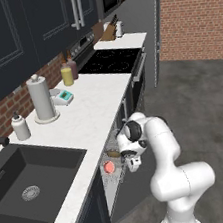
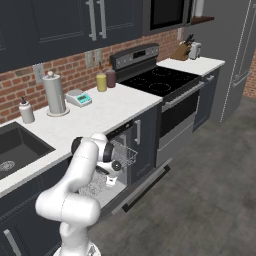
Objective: Pick up the cup and bowl from the counter, place them in the dishwasher, and close the dishwasher door.
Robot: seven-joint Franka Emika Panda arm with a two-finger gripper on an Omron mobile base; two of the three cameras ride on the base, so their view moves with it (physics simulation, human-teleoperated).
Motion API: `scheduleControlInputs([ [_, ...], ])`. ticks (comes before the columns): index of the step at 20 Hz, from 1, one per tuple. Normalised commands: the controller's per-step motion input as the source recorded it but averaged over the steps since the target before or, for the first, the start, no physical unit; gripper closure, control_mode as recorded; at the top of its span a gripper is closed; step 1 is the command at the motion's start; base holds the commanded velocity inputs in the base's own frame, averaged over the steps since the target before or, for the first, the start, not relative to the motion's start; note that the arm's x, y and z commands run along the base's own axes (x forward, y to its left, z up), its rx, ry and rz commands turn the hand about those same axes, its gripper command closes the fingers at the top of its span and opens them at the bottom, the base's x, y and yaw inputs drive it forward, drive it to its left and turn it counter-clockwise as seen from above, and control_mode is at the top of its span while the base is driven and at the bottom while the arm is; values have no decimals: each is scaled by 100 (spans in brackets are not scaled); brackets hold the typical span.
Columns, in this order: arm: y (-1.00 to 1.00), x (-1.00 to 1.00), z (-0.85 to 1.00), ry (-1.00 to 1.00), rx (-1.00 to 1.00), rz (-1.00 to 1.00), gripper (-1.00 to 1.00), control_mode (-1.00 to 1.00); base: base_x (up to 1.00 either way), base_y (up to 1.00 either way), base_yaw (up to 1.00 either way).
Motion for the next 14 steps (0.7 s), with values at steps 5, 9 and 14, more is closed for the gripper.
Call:
scheduleControlInputs([
  [5,14,0,4,-5,18,0,-100,-100,0,0,0],
  [9,4,0,0,0,36,11,-100,-100,0,0,0],
  [14,0,10,0,0,39,12,-100,-100,0,0,0],
])
